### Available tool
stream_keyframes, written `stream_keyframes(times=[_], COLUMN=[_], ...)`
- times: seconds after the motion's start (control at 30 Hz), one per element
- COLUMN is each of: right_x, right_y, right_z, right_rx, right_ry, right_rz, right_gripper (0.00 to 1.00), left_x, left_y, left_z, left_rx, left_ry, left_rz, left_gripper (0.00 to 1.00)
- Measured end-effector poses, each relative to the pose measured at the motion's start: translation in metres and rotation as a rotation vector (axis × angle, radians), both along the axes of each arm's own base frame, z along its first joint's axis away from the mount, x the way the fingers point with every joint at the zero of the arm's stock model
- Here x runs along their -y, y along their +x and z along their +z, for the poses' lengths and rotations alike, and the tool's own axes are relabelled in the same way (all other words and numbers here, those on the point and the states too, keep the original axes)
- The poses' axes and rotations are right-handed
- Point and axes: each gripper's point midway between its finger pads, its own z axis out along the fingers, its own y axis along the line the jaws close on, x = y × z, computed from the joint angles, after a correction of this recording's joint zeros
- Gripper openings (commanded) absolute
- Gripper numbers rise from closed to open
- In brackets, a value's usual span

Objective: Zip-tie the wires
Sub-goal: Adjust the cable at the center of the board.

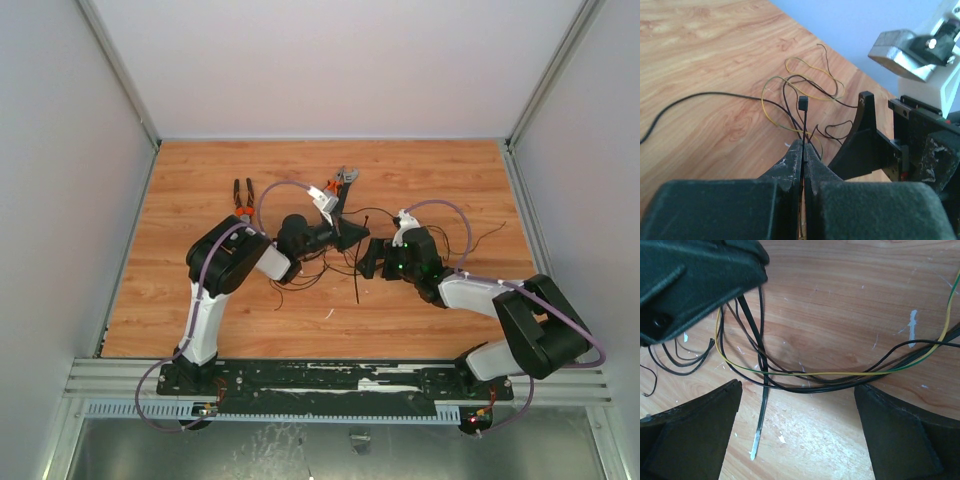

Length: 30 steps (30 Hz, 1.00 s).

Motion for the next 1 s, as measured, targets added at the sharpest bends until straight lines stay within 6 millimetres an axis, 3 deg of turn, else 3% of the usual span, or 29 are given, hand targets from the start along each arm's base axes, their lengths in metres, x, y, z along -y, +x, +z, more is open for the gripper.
stream_keyframes(times=[0.3,0.77,1.0], right_x=[0.0,0.0,0.0], right_y=[0.0,0.001,-0.015], right_z=[0.004,0.014,0.022], right_rx=[0.01,0.04,0.036], right_ry=[0.001,0.012,-0.002], right_rz=[0.002,0.004,0.084], right_gripper=[0.97,0.97,0.99], left_x=[0.003,-0.008,-0.009], left_y=[-0.018,-0.019,-0.016], left_z=[-0.016,-0.029,-0.03], left_rx=[-0.055,-0.124,-0.13], left_ry=[0.016,0.009,0.008], left_rz=[0.002,0.072,0.087], left_gripper=[0.0,0.0,0.0])
